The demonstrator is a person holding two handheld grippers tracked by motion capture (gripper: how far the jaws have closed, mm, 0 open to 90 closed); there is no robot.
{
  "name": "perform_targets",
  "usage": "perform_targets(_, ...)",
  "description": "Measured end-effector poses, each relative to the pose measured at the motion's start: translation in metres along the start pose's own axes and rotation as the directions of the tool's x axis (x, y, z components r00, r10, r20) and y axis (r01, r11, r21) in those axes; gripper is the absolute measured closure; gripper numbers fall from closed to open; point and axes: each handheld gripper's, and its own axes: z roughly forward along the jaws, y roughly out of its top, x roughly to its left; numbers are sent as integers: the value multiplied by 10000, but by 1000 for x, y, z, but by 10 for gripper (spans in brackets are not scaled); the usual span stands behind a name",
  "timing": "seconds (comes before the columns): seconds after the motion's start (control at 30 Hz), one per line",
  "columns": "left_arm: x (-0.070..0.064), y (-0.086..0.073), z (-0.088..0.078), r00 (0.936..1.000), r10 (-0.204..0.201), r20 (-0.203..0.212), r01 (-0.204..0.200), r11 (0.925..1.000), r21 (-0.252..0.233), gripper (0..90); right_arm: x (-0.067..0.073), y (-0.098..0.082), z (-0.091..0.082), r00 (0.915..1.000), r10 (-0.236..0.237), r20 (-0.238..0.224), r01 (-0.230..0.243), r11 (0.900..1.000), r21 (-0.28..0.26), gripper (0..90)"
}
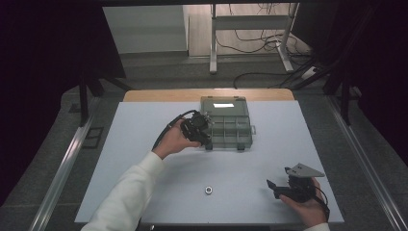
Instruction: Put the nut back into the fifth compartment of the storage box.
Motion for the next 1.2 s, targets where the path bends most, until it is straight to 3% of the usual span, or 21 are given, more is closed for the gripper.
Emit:
perform_targets(0.43, 21, 6, 10, 9985, -501, -225, 505, 9985, 195, 701, 0, -1, 1, 10000, 11, -26, -11, 10000, 27, 164)
perform_targets(0.9, 31, 7, 28, 9954, -900, -316, 910, 9954, 304, 697, -1, -2, 1, 10000, -25, -8, 25, 10000, 79, 164)
perform_targets(0.93, 31, 8, 27, 9955, -896, -317, 902, 9958, 182, 683, -1, -2, 1, 10000, -20, -15, 20, 10000, 81, 164)
perform_targets(1.07, 28, 8, 22, 9950, -892, -455, 890, 9960, -77, 404, -1, -2, 1, 10000, -45, -9, 45, 9999, 99, 164)
perform_targets(1.2, 21, 6, 12, 9953, -887, -387, 874, 9956, -347, 279, -1, -2, 2, 10000, -60, -11, 60, 9999, 101, 164)
